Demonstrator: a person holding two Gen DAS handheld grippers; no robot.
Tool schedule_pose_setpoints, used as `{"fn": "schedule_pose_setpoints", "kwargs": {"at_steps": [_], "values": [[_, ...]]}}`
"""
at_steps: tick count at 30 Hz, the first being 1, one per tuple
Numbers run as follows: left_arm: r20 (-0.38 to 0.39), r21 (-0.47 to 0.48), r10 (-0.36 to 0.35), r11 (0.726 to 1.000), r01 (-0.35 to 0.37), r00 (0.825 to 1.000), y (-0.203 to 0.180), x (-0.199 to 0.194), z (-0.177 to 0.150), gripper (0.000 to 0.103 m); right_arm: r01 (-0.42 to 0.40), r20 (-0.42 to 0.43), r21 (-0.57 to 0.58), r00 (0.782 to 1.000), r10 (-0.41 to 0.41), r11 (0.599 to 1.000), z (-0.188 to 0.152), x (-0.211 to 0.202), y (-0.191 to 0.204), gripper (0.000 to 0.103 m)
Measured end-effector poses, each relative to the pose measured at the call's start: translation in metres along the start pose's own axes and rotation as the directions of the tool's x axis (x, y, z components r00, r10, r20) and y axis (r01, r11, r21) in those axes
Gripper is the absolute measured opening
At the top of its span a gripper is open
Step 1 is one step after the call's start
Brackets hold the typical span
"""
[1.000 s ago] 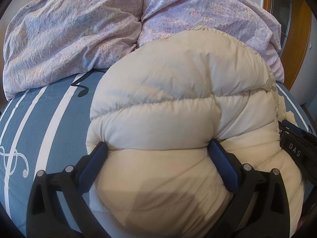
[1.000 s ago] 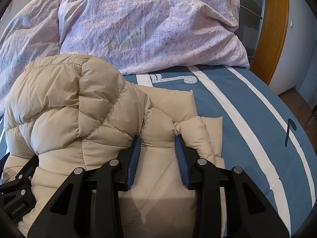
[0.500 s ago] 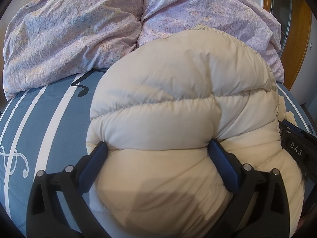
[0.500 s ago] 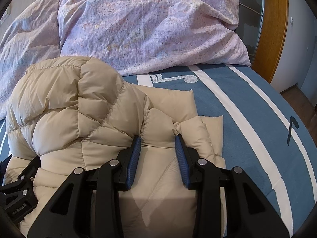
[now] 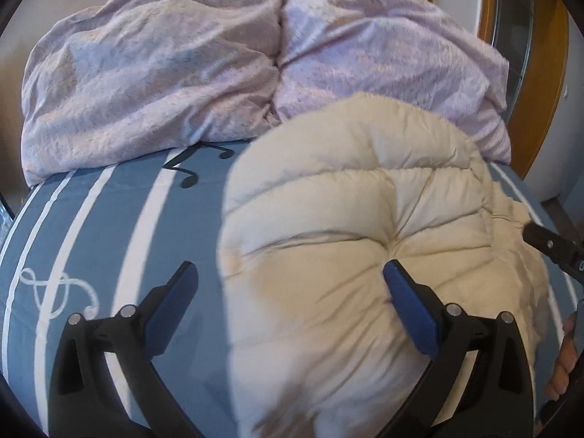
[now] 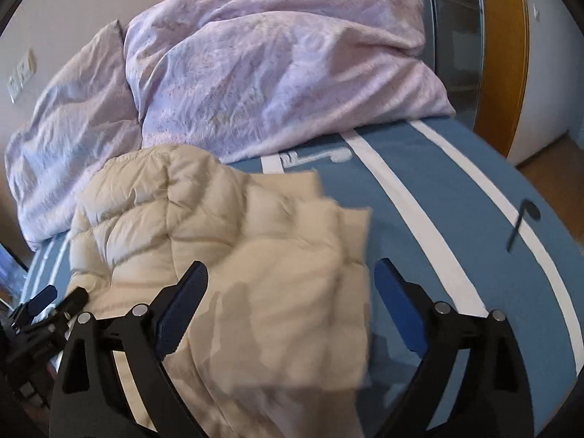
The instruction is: Fold large clothes
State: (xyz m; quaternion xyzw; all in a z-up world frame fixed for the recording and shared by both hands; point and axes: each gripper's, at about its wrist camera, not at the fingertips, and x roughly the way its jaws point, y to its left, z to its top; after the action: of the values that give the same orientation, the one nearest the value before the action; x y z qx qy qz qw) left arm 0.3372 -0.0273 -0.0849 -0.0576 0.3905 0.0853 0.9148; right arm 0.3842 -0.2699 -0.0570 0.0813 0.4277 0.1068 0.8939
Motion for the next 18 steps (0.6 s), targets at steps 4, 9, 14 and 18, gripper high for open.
{"fn": "schedule_pose_setpoints", "kwargs": {"at_steps": [4, 9, 14, 18], "values": [[-0.012, -0.003, 0.028, 1.000, -0.028, 1.000, 0.016, -0.012, -0.003, 0.101, -0.073, -0.109, 0.085, 0.991, 0.082, 0.994, -0.009, 0.005, -0.021, 0.095], [-0.050, -0.015, 0.022, 1.000, -0.022, 0.999, 0.023, -0.008, -0.010, 0.101, -0.178, -0.173, 0.253, 0.959, 0.226, 0.951, -0.018, 0.020, -0.043, 0.100], [-0.067, 0.015, 0.000, 1.000, 0.001, 0.998, 0.015, -0.002, -0.016, 0.101, -0.269, -0.184, 0.353, 0.919, 0.348, 0.896, -0.023, 0.034, -0.050, 0.100], [-0.075, 0.011, -0.028, 1.000, 0.029, 0.997, 0.014, 0.002, -0.017, 0.100, -0.319, -0.173, 0.388, 0.896, 0.408, 0.865, -0.022, 0.042, -0.052, 0.101]]}}
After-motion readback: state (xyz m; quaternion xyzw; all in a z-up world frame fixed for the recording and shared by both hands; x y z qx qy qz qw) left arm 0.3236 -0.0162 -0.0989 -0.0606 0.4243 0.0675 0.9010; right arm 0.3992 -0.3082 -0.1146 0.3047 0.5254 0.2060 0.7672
